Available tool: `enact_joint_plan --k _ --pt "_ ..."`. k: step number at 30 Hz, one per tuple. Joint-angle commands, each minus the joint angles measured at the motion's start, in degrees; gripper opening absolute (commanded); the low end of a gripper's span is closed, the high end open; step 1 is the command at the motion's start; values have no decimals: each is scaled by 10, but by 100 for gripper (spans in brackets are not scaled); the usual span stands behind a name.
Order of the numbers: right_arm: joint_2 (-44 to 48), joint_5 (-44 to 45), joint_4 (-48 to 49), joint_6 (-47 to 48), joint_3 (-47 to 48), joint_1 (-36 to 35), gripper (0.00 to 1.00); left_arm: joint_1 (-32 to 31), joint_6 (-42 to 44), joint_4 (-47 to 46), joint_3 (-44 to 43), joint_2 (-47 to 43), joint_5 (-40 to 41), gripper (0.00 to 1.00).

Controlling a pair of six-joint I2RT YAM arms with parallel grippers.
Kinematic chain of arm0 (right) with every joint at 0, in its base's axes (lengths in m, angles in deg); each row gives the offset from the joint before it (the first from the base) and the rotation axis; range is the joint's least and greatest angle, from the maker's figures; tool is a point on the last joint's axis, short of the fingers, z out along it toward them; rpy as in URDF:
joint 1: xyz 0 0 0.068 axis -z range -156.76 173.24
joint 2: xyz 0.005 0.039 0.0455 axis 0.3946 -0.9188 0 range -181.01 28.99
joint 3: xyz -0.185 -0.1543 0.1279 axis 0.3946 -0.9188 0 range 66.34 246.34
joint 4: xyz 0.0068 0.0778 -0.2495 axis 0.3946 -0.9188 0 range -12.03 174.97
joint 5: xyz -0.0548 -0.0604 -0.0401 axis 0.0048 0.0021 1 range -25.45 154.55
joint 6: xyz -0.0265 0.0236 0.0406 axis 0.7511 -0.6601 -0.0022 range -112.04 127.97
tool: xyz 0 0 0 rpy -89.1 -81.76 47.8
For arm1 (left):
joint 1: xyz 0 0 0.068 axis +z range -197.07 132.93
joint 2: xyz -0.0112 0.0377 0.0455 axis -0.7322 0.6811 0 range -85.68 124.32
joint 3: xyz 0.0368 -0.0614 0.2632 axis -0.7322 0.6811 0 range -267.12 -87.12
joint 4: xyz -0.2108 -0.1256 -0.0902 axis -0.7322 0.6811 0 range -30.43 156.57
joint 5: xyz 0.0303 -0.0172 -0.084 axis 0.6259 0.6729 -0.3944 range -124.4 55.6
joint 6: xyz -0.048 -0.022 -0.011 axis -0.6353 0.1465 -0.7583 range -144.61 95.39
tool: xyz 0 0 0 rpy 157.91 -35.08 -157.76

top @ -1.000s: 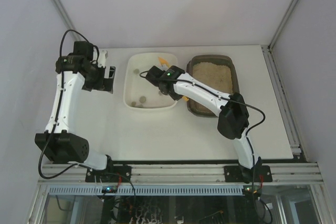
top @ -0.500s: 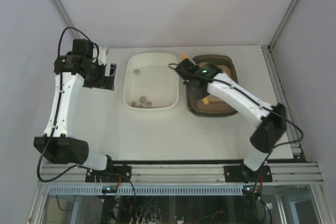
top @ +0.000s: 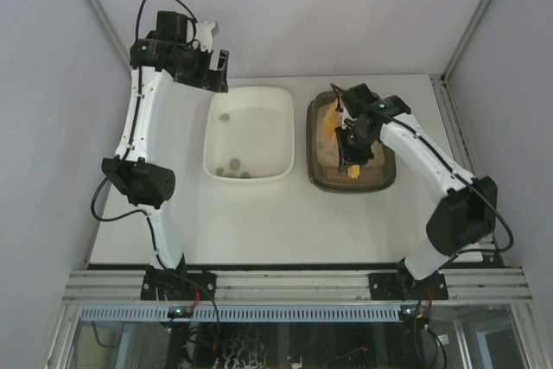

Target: Clean the litter box

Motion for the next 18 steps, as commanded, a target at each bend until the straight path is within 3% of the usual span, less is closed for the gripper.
enact_joint_plan --k 1,8,18 --pt "-60 -118 27 -23 11 47 0 -30 16 -68 0 -6 5 100" --pt "-153 -139 12 -31 66 103 0 -34 -45 -85 24 -1 -34 100" --pt "-207 -134 -1 -22 64 91 0 -33 -16 -71 90 -26 -52 100"
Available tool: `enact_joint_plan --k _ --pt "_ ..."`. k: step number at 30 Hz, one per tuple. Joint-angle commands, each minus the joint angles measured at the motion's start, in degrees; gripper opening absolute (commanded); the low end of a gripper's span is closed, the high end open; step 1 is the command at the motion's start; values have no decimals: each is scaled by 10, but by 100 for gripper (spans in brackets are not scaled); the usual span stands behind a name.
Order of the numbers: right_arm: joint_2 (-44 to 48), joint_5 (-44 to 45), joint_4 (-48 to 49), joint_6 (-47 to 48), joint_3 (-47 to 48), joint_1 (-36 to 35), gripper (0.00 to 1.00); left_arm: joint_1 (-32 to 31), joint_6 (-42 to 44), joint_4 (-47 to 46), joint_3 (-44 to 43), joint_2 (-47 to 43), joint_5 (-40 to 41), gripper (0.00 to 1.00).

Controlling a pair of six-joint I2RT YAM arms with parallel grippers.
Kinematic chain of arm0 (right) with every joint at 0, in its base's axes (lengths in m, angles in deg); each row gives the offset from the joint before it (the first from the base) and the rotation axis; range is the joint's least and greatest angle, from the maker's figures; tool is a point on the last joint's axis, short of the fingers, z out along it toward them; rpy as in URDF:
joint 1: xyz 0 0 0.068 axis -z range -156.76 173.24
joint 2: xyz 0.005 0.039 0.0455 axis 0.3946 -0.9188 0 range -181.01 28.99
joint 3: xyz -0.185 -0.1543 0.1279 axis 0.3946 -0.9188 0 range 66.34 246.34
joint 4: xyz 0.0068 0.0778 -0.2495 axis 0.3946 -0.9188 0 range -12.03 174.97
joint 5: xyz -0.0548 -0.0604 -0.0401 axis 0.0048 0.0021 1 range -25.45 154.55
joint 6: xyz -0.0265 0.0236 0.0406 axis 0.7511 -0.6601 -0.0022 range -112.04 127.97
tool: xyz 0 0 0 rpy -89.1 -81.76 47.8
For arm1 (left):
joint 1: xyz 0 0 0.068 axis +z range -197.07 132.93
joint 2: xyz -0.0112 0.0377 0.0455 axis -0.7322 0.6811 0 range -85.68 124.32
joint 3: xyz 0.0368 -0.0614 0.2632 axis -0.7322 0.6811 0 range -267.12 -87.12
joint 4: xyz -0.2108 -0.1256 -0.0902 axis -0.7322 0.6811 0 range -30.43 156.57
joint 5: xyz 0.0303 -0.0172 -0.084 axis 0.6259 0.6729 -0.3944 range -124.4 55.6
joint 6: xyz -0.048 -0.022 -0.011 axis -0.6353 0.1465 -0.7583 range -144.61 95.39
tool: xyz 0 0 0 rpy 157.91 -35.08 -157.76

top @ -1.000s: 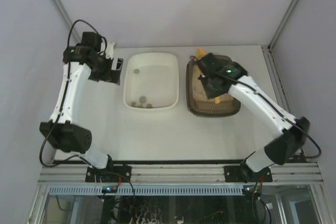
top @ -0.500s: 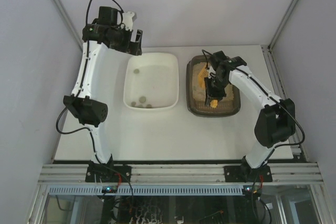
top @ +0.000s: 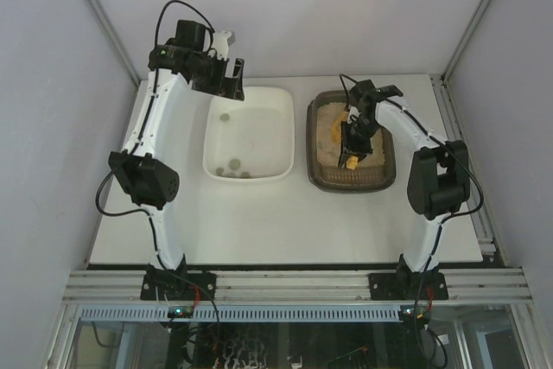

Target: Clean the litter box

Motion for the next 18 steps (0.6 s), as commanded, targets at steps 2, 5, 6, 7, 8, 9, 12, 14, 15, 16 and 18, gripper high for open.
enact_joint_plan --k 2,5,6,7,8,9,12,14,15,16,18 --pt "-17 7 -12 0 11 -22 0 2 13 -8 35 -31 -26 100" --pt "-27 19 -20 -1 15 -30 0 1 13 -7 41 -32 -34 100" --pt "-28 18 -22 -1 15 -29 0 1 13 -6 43 -32 -35 100" --pt "-29 16 -24 -1 15 -29 0 1 14 -3 42 -32 -34 100" --pt "-30 15 -26 -2 17 -29 0 1 16 0 42 -31 -34 100" --pt "-33 14 -30 -3 20 -30 0 1 18 2 43 -31 -32 100" --pt "-41 16 -41 -3 28 -47 0 2 21 6 46 -33 -31 100" --pt "-47 25 -47 -3 29 -61 0 1 23 6 51 -37 -30 100" --pt "-50 26 -51 -2 29 -67 0 2 24 6 54 -38 -30 100" --pt "-52 28 -53 -1 28 -72 0 2 25 6 57 -41 -29 100" --pt "-53 18 -51 2 23 -80 0 1 29 6 64 -46 -28 100"
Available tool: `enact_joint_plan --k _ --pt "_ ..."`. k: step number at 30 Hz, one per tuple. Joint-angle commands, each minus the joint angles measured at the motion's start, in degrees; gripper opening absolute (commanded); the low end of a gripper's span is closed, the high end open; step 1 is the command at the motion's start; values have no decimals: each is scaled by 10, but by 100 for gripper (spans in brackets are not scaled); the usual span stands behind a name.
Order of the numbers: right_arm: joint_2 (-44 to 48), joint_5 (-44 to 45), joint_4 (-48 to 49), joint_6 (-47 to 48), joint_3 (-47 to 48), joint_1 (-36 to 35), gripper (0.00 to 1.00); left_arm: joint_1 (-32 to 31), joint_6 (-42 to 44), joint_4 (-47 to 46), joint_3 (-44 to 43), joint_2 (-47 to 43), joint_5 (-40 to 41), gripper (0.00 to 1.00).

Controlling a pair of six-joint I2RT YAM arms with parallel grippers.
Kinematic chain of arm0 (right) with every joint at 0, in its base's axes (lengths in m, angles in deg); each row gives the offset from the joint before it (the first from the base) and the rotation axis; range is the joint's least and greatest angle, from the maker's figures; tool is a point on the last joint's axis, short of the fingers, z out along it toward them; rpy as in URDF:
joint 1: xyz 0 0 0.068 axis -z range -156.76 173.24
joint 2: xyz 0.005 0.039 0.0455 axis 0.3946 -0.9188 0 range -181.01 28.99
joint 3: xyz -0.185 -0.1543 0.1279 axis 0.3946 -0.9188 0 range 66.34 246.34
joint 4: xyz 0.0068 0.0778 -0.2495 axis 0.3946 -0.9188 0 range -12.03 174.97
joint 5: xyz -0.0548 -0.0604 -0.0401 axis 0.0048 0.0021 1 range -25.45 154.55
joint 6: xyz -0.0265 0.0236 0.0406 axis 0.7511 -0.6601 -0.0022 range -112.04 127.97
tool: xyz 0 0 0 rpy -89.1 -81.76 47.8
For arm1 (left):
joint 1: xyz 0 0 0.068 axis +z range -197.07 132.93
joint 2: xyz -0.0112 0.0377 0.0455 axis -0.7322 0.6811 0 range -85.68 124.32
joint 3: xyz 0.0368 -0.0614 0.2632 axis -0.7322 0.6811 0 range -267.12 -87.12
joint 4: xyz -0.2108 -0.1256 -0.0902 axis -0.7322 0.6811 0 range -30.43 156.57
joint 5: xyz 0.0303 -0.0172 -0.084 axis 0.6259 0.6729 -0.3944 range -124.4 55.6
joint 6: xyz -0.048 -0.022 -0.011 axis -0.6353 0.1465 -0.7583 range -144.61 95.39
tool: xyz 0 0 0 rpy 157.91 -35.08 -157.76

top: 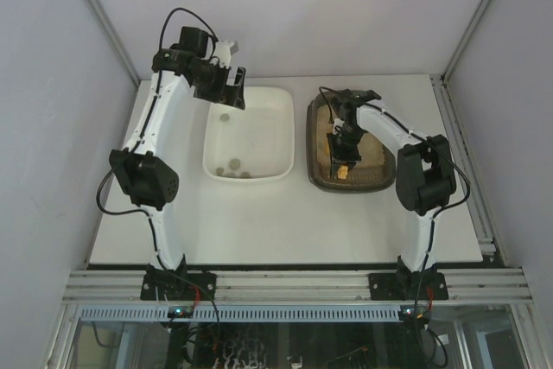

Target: Clean the litter box

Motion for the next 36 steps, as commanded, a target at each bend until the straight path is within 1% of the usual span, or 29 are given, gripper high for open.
enact_joint_plan --k 1,4,7,11,15,18,21,22,24,26,29,30,32,36 --pt "-8 -15 -18 3 11 -26 0 2 19 0 20 -46 -11 100" --pt "-15 -56 -9 8 10 -28 0 2 23 -3 29 -54 -5 100" --pt "-15 -115 10 11 3 -15 0 2 23 -4 40 -61 -3 100" --pt "-9 -194 40 10 -15 36 0 3 23 -11 61 -72 -4 100" --pt "-17 -252 54 2 -8 81 0 2 24 -14 68 -76 -5 100" --pt "-35 -266 55 2 1 102 0 2 25 -14 65 -76 -3 100" --pt "-54 -275 55 3 4 108 0 2 27 -12 59 -73 -3 100" --pt "-57 -275 55 4 3 108 0 3 27 -11 58 -72 -4 100" --pt "-52 -247 51 8 -8 106 0 2 30 -5 51 -68 -6 100" --pt "-32 -191 45 11 -25 104 0 2 35 3 46 -65 -11 100" --pt "3 -137 36 16 -43 91 0 -5 38 13 40 -57 -31 100" --pt "9 -115 28 18 -41 81 0 -12 38 21 34 -49 -39 100" --pt "12 -100 20 20 -39 62 0 -33 40 57 2 -23 -65 100" --pt "1 -64 8 22 -33 32 0 -79 25 110 -17 19 -131 100"
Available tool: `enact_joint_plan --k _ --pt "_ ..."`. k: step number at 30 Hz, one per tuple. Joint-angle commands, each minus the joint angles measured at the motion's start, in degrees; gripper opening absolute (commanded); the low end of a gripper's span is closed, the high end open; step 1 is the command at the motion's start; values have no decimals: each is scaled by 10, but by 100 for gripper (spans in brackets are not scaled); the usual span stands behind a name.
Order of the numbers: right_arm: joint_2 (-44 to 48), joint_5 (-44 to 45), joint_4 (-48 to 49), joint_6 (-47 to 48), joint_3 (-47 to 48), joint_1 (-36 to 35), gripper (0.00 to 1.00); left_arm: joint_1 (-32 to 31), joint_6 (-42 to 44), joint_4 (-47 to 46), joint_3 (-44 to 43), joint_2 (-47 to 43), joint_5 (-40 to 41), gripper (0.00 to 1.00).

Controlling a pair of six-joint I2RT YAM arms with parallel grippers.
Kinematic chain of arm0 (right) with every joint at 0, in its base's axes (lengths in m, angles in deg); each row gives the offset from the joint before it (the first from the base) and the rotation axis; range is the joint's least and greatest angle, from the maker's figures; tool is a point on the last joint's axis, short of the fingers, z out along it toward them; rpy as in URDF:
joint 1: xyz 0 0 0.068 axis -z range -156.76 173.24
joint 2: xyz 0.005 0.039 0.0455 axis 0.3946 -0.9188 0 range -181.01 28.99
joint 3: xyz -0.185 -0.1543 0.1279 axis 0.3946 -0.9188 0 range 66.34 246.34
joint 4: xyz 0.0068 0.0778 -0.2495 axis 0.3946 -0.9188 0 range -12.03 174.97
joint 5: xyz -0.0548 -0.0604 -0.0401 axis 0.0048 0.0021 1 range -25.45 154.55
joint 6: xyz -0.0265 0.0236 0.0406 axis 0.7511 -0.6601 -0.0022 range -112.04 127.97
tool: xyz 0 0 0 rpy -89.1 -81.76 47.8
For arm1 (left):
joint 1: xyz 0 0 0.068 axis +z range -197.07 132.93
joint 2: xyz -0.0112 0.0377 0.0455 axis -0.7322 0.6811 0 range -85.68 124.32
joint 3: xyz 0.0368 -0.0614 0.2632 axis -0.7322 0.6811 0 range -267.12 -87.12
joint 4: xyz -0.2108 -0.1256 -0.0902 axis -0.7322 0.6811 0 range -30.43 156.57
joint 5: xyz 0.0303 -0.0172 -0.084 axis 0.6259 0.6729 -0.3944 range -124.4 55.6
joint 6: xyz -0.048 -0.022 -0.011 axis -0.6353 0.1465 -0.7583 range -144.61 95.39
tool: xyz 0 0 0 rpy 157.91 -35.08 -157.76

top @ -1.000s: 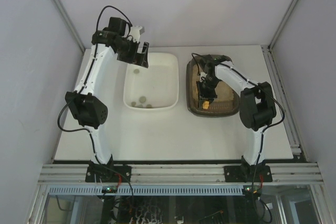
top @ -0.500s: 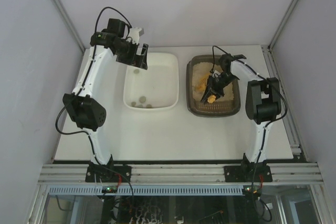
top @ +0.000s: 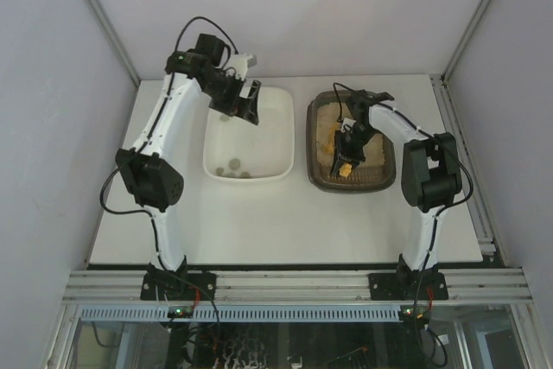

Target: Clean the litter box

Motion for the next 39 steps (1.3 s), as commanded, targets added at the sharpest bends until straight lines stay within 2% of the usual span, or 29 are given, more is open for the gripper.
enact_joint_plan --k 1,4,6,10,15,20,25,32,39 --pt "11 64 -30 10 1 -33 0 -62 -7 68 -38 39 -89 100" --pt "19 57 -29 13 0 -31 0 -84 -42 75 -36 47 -100 100" --pt "24 54 -28 14 0 -23 0 -86 -84 64 -23 45 -146 100" --pt "27 54 -24 16 0 -9 0 -91 -196 -49 57 15 -220 100" --pt "22 58 -17 18 -1 -6 0 -119 -307 -104 45 21 -169 100" --pt "6 68 -18 20 11 -12 0 -124 -477 -250 149 0 -142 100" --pt "-4 65 -23 23 25 -10 0 -150 -592 -277 173 13 -74 100" --pt "-1 68 -22 23 26 0 0 -180 -660 -342 193 40 -84 100" --pt "4 69 -17 23 18 5 0 -193 -690 -417 198 62 -47 100"
